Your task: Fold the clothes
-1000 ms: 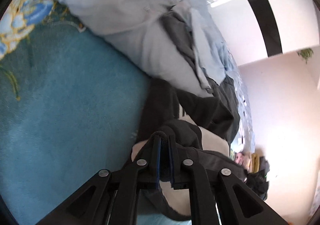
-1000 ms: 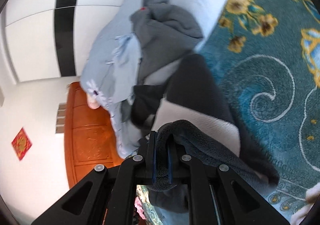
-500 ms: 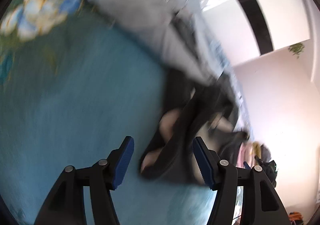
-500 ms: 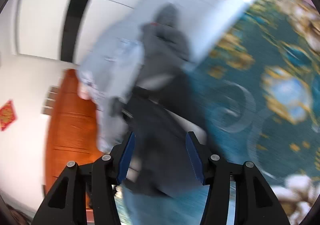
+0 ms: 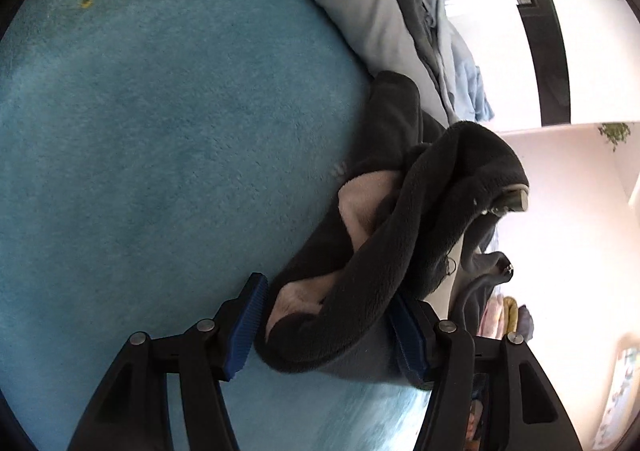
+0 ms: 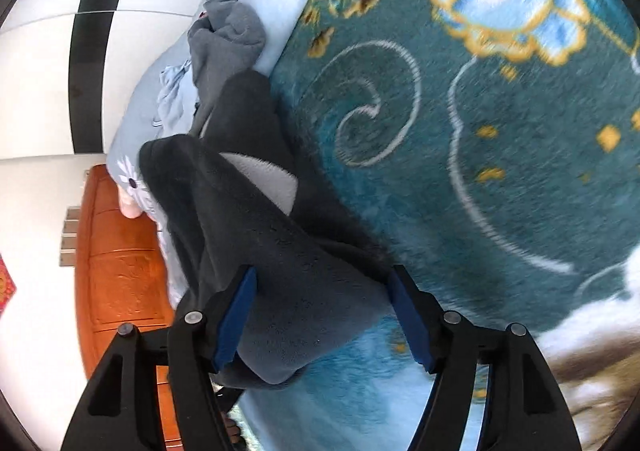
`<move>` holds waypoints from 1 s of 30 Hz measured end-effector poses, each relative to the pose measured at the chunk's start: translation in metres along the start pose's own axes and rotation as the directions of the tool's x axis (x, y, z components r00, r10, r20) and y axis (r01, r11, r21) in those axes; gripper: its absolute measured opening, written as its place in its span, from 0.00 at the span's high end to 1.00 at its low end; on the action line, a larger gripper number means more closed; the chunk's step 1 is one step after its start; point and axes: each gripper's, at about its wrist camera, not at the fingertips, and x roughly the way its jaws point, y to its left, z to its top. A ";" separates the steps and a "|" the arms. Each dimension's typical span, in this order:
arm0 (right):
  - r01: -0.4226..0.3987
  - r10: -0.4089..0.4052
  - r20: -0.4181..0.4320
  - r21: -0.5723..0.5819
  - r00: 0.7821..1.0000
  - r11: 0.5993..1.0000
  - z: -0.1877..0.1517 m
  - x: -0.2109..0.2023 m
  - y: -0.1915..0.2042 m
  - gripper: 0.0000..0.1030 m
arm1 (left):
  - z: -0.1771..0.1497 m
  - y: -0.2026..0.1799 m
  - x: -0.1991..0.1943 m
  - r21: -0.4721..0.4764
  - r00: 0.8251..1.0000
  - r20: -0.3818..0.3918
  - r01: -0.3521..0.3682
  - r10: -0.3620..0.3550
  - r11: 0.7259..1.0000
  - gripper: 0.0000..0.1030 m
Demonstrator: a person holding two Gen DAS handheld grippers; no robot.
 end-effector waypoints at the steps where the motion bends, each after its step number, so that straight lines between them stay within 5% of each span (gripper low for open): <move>1: 0.012 -0.012 -0.002 -0.007 1.000 1.000 -0.002 -0.002 0.000 0.32 | 0.000 0.001 0.000 -0.014 1.000 0.005 0.004 -0.004 1.000 0.39; 6: -0.046 0.046 -0.007 0.033 0.999 0.998 -0.023 -0.029 -0.015 0.32 | -0.005 0.003 -0.003 -0.035 1.000 0.010 0.018 -0.018 0.999 0.38; 11: -0.061 0.064 -0.046 0.070 0.997 0.996 -0.032 -0.006 -0.007 0.32 | -0.009 0.006 -0.003 -0.063 1.000 0.019 0.026 -0.024 0.998 0.38; 20: -0.075 0.067 0.094 0.089 0.993 0.993 -0.005 0.024 0.011 0.31 | -0.004 0.015 -0.003 -0.126 0.998 0.034 0.065 -0.061 0.990 0.37; 25: -0.064 0.043 0.137 0.148 0.990 0.987 0.003 0.027 0.018 0.35 | -0.003 0.005 -0.003 -0.121 0.999 0.039 0.025 -0.021 0.992 0.39; 30: -0.055 0.031 0.141 0.172 0.990 0.984 0.000 0.019 0.023 0.53 | -0.010 -0.011 -0.016 -0.098 0.998 0.050 -0.038 0.043 0.994 0.74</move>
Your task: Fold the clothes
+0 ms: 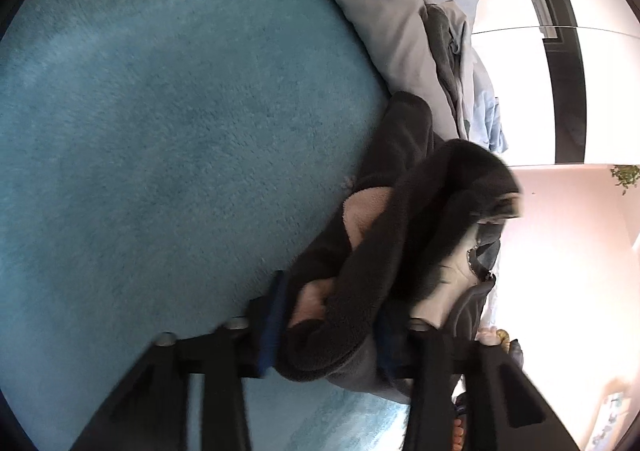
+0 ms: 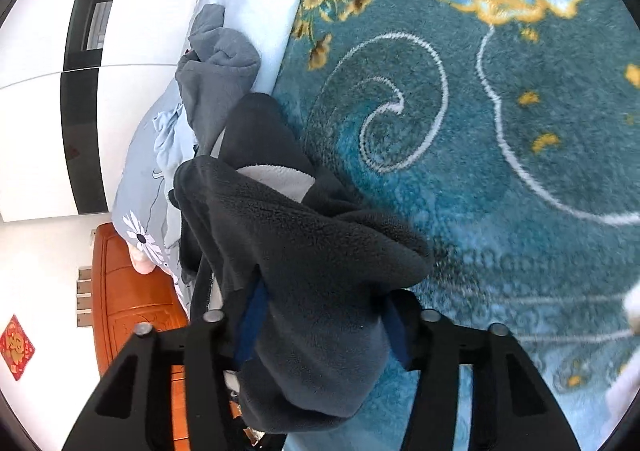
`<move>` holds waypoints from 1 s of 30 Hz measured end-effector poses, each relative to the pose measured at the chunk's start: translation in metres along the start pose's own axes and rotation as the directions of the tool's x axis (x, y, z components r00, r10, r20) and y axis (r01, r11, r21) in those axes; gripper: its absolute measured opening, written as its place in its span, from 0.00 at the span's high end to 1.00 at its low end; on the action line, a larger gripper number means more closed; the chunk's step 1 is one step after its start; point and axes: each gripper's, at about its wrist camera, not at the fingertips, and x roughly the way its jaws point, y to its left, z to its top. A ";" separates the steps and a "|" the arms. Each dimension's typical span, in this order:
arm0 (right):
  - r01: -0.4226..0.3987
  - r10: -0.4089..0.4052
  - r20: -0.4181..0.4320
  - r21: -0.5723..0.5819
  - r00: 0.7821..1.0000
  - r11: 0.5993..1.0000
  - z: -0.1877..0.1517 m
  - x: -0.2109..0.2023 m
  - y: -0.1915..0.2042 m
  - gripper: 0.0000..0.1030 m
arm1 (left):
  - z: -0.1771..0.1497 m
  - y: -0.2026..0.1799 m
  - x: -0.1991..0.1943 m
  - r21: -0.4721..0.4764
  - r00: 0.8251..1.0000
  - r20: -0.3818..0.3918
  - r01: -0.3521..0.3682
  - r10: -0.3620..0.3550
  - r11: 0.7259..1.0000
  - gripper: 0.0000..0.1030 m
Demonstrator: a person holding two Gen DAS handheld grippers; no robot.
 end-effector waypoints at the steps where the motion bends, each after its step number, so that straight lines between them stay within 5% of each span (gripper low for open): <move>1: -0.001 0.001 0.001 -0.004 1.000 1.000 0.000 -0.002 0.002 0.59 | -0.002 -0.005 -0.004 0.010 1.000 0.002 -0.010 0.010 1.000 0.76; 5: -0.028 0.028 -0.004 -0.049 1.000 0.998 -0.003 -0.020 0.017 0.80 | -0.013 -0.026 -0.020 0.069 0.999 0.006 -0.049 0.048 0.996 0.79; 13: -0.099 0.091 -0.058 -0.156 0.994 0.983 -0.023 -0.068 0.027 0.82 | -0.044 -0.038 -0.064 0.196 0.994 -0.025 -0.095 0.102 0.976 0.81; 19: -0.107 0.079 -0.160 -0.173 0.984 0.979 -0.060 -0.103 -0.007 0.83 | -0.088 0.003 -0.106 0.226 0.989 -0.076 -0.110 0.130 0.968 0.81; 23: -0.045 0.007 -0.213 -0.173 0.977 0.984 -0.079 -0.110 -0.043 0.83 | -0.111 0.039 -0.106 0.175 0.981 -0.098 -0.151 0.170 0.973 0.82; 30: -0.041 0.013 -0.265 -0.098 0.964 0.994 -0.079 -0.105 -0.068 0.78 | -0.119 0.063 -0.099 0.070 0.991 -0.102 -0.077 0.084 0.995 0.81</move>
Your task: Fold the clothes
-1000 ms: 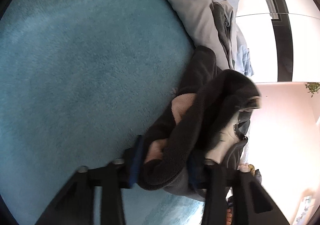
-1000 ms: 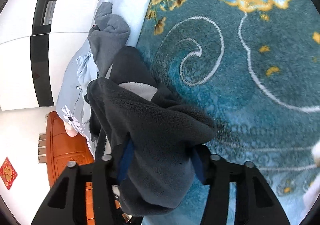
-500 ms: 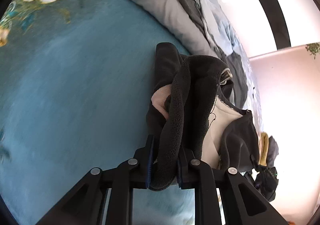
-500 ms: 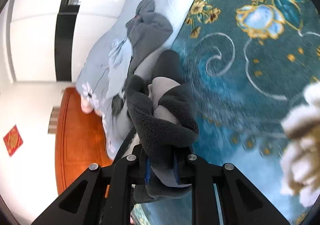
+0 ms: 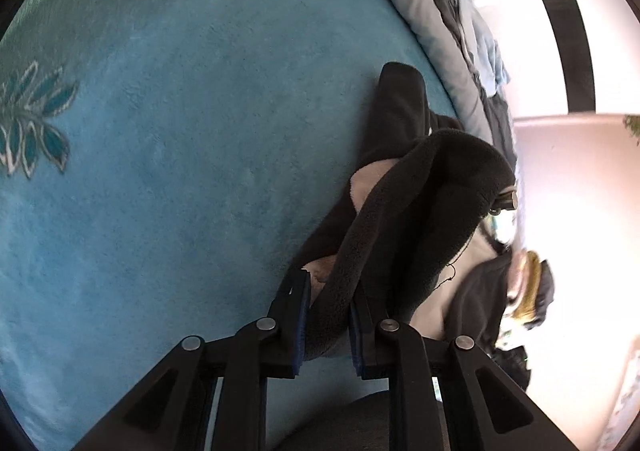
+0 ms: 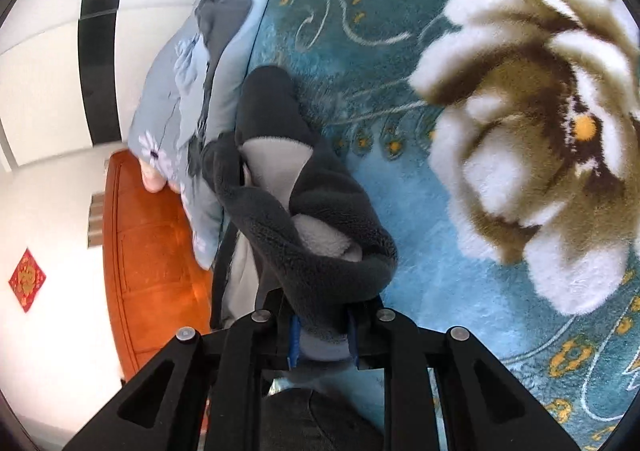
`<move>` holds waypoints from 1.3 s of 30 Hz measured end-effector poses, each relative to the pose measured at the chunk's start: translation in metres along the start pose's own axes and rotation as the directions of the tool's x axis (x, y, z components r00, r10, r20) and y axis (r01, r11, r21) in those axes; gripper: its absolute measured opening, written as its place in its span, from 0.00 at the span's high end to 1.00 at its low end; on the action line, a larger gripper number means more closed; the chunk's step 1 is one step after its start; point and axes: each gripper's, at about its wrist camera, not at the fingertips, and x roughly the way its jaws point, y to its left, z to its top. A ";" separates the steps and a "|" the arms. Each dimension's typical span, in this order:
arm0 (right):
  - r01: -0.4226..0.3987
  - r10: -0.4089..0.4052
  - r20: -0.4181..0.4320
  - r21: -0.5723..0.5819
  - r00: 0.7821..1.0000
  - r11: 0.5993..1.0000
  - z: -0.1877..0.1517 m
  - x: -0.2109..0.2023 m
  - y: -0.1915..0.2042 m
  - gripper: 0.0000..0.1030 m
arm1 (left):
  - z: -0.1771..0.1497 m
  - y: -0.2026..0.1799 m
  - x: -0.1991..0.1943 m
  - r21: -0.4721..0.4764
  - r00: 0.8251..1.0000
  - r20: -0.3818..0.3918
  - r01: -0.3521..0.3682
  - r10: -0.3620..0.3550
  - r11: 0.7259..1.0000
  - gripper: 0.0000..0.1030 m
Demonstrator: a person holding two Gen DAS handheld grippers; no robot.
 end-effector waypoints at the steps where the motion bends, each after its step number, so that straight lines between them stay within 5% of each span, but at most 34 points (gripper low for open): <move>1: 0.005 -0.005 -0.019 -0.010 1.000 1.000 0.000 -0.001 0.002 0.76 | 0.000 -0.001 -0.003 0.003 1.000 -0.003 0.012 -0.012 1.000 0.80; 7: 0.217 -0.223 -0.046 -0.115 0.974 0.969 0.006 -0.042 0.018 0.76 | 0.003 -0.023 -0.031 0.136 0.998 0.032 -0.053 0.049 0.989 0.51; 10: 0.316 -0.318 0.007 -0.145 0.948 0.938 0.020 -0.058 0.038 0.75 | 0.010 -0.034 -0.045 0.189 0.997 0.064 -0.060 0.049 0.980 0.47; 12: 0.346 -0.345 0.034 -0.171 0.938 0.922 0.031 -0.052 0.056 0.63 | 0.018 -0.042 -0.051 0.211 0.997 0.073 -0.018 0.002 0.977 0.46; 13: 0.353 -0.351 0.041 -0.181 0.935 0.918 0.037 -0.046 0.065 0.56 | 0.021 -0.046 -0.053 0.223 0.997 0.076 0.001 -0.019 0.975 0.45; 17: 0.312 -0.311 0.038 -0.203 0.950 0.928 0.054 0.004 0.102 0.55 | 0.024 -0.061 -0.061 0.287 0.994 0.076 0.052 -0.077 0.957 0.42; 23: 0.269 -0.290 -0.035 -0.282 0.956 0.921 0.050 0.054 0.121 0.51 | 0.026 -0.080 -0.057 0.317 0.995 0.078 0.031 -0.059 0.948 0.40; 33: 0.306 -0.322 0.031 -0.411 0.946 0.859 0.047 0.034 0.132 0.50 | -0.001 -0.116 -0.037 0.375 0.998 0.035 0.042 -0.060 0.926 0.40; 39: 0.302 -0.354 -0.001 -0.518 0.935 0.800 0.047 0.054 0.133 0.50 | 0.007 -0.118 -0.003 0.356 0.996 0.021 -0.091 0.090 0.930 0.41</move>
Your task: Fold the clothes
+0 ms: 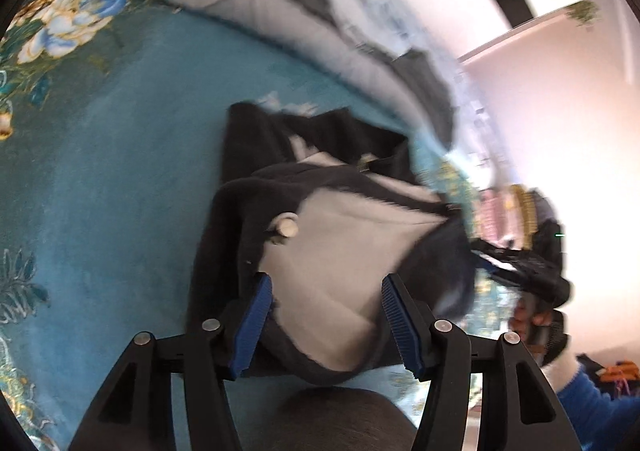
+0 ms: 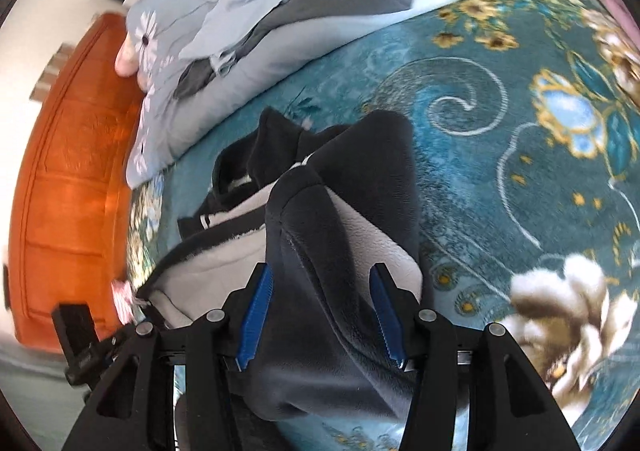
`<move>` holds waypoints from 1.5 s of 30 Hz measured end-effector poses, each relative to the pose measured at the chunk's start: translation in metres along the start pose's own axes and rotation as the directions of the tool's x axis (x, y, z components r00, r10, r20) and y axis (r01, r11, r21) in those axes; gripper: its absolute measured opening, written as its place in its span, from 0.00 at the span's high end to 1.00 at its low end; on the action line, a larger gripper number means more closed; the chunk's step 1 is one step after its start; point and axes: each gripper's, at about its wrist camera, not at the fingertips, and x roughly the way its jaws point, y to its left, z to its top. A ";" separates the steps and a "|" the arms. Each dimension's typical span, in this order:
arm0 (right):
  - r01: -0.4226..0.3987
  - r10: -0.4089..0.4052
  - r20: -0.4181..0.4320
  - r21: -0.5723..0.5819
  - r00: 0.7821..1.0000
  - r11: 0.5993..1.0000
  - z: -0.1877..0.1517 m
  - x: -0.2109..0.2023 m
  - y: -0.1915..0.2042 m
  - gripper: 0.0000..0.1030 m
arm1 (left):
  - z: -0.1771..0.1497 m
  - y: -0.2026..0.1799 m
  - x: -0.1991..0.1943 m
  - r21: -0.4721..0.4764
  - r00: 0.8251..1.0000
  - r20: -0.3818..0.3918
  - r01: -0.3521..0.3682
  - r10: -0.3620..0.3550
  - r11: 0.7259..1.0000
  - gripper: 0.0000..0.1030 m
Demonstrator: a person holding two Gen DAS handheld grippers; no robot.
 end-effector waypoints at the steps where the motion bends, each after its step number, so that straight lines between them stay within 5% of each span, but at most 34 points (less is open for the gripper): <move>1: 0.004 -0.004 -0.003 -0.025 1.000 1.000 0.001 0.004 0.002 0.50 | 0.001 0.002 0.003 -0.010 1.000 -0.006 -0.010 0.010 1.000 0.41; 6: 0.008 -0.008 0.005 -0.084 1.000 0.996 0.002 0.015 0.007 0.50 | 0.007 0.012 0.008 -0.068 1.000 -0.013 0.003 -0.004 0.998 0.43; 8: -0.008 0.010 0.015 -0.083 1.000 0.997 0.002 0.014 0.009 0.65 | 0.009 0.014 0.007 -0.089 1.000 -0.011 0.011 -0.012 0.996 0.58; 10: 0.007 -0.005 0.011 -0.111 1.000 0.994 -0.002 0.012 0.013 0.77 | 0.012 0.017 0.005 -0.113 1.000 0.000 0.018 -0.018 0.993 0.93; 12: 0.013 -0.013 0.006 -0.138 1.000 0.990 -0.005 0.010 0.018 0.88 | 0.016 0.023 0.002 -0.162 0.999 0.019 0.034 -0.031 0.986 0.93; 21: -0.038 0.044 0.174 -0.037 0.984 0.999 0.011 -0.033 -0.004 0.91 | 0.061 0.040 -0.023 -0.272 0.980 0.175 0.137 -0.091 0.953 0.97; 26: -0.016 0.007 0.160 0.056 0.987 0.998 0.017 -0.023 -0.030 0.94 | 0.079 0.049 -0.016 -0.281 0.978 0.174 0.163 -0.117 0.946 0.97; 30: 0.009 -0.006 0.165 -0.014 0.986 1.000 0.014 -0.035 -0.023 0.93 | 0.071 0.047 -0.022 -0.176 0.986 0.152 0.093 -0.067 0.980 0.95; 34: 0.070 -0.047 0.144 -0.162 0.988 0.984 0.018 -0.035 0.007 0.91 | 0.057 0.046 -0.019 -0.010 0.994 0.085 -0.072 0.072 0.997 0.67; 36: 0.085 -0.057 0.128 -0.225 0.990 0.971 0.022 -0.028 0.021 0.86 | 0.049 0.043 -0.011 0.075 0.988 0.051 -0.149 0.145 0.986 0.65; 38: 0.102 -0.077 0.096 -0.290 0.992 0.952 0.028 -0.015 0.037 0.65 | 0.045 0.039 -0.003 0.139 0.980 0.029 -0.200 0.198 0.970 0.65; 45: 0.230 -0.233 0.051 -0.467 0.971 0.854 0.039 0.025 0.061 0.62 | 0.044 -0.001 0.019 0.420 0.962 0.044 -0.262 0.269 0.869 0.55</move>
